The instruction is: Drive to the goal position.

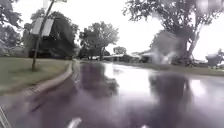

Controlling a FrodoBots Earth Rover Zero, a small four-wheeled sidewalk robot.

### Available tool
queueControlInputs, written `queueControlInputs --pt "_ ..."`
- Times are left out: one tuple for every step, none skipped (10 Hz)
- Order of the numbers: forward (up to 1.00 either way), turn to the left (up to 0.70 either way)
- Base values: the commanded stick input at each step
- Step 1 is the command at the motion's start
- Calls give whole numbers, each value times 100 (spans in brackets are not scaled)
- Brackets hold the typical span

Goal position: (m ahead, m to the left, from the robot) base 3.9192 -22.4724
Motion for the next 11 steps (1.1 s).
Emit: queueControlInputs --pt "50 -50" --pt "50 -50" --pt "50 -50" --pt "50 -50" --pt "50 -50" --pt "50 -50" --pt "50 -50" --pt "50 -50" --pt "50 -50" --pt "50 -50" --pt "50 -50"
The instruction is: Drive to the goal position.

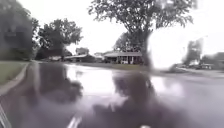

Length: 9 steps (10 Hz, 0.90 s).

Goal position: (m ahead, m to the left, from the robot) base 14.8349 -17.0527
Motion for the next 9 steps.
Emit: queueControlInputs --pt "50 -50" --pt "50 -50" --pt "50 -50" --pt "50 -50" --pt "50 -50" --pt "50 -50" --pt "50 -50" --pt "50 -50" --pt "50 0"
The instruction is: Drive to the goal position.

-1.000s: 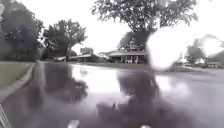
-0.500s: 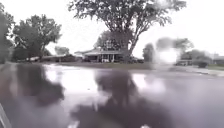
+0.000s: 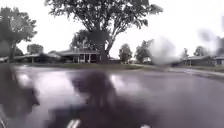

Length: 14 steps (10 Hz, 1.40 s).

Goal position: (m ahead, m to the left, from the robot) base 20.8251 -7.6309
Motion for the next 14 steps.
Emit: queueControlInputs --pt "50 0" --pt "50 0" --pt "50 0" --pt "50 0" --pt "50 0" --pt "50 0" --pt "50 0" --pt "50 0" --pt "50 0" --pt "50 0" --pt "50 0" --pt "50 0" --pt "50 0" --pt "50 0"
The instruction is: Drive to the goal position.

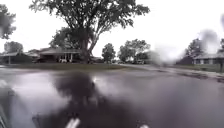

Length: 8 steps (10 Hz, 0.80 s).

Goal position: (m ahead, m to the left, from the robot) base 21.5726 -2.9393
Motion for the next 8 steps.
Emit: queueControlInputs --pt "50 0" --pt "50 -50" --pt "50 -50" --pt "50 -50" --pt "50 -50" --pt "50 -50" --pt "50 -50" --pt "50 -50"
